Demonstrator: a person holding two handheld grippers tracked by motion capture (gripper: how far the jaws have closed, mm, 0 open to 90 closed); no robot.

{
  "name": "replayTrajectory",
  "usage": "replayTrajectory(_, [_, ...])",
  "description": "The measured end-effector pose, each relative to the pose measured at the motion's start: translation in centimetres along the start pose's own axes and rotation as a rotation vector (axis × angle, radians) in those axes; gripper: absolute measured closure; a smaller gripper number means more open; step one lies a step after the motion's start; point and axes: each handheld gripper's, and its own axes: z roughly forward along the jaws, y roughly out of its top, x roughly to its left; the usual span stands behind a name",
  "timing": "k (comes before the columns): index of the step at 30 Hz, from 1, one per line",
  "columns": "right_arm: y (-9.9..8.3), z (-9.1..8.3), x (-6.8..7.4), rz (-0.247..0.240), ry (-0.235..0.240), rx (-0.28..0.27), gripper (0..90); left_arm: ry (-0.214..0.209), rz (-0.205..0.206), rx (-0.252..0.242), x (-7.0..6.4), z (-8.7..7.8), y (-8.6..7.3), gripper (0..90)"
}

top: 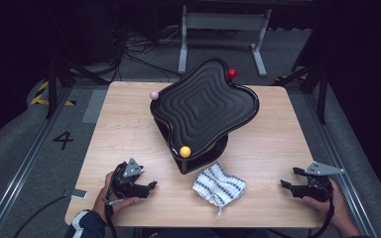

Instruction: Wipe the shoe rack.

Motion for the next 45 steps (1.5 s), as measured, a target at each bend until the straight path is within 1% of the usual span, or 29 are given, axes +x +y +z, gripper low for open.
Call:
replayTrajectory(4, [0.01, 0.01, -0.02, -0.001, 0.003, 0.001, 23.6, 0.002, 0.004, 0.001, 0.02, -0.01, 0.00, 23.0])
replayTrajectory(10, [-0.03, -0.01, 0.12, 0.007, -0.012, -0.001, 23.2, 0.004, -0.007, 0.002, -0.03, 0.01, 0.02, 22.2])
replayTrajectory(13, [-0.03, -0.01, 0.11, 0.007, -0.012, 0.000, 23.2, 0.012, -0.013, 0.004, -0.02, 0.07, 0.05, 21.1])
replayTrajectory(20, [-0.05, -0.06, 0.24, 0.021, -0.023, 0.004, 22.3, 0.020, -0.012, 0.009, 0.04, 0.12, 0.15, 19.7])
replayTrajectory(22, [-0.05, -0.05, 0.22, 0.021, -0.024, 0.004, 22.0, 0.016, -0.020, 0.013, 0.05, 0.18, 0.22, 19.0])
replayTrajectory(24, [-0.05, -0.05, 0.22, 0.022, -0.025, 0.005, 21.8, 0.025, -0.008, 0.018, 0.18, 0.22, 0.31, 18.1])
replayTrajectory(25, [-0.05, -0.05, 0.23, 0.023, -0.025, 0.005, 21.8, 0.022, -0.020, 0.009, 0.12, 0.31, 0.28, 17.9])
replayTrajectory(27, [-0.05, -0.05, 0.22, 0.023, -0.025, 0.005, 21.7, 0.023, -0.021, 0.013, 0.12, 0.29, 0.31, 17.4])
replayTrajectory(28, [-0.05, -0.05, 0.23, 0.023, -0.026, 0.005, 21.6, 0.025, -0.030, 0.007, 0.09, 0.36, 0.29, 17.4])
replayTrajectory(32, [-0.05, -0.04, 0.22, 0.022, -0.026, 0.005, 21.5, 0.031, -0.032, 0.015, 0.14, 0.37, 0.34, 15.7])
replayTrajectory(35, [-0.05, -0.04, 0.21, 0.022, -0.026, 0.005, 21.5, 0.043, -0.044, 0.012, 0.04, 0.41, 0.34, 14.8])
replayTrajectory(45, [-0.05, -0.04, 0.21, 0.022, -0.026, 0.005, 21.5, 0.055, -0.054, 0.013, -0.07, 0.44, 0.39, 14.6])
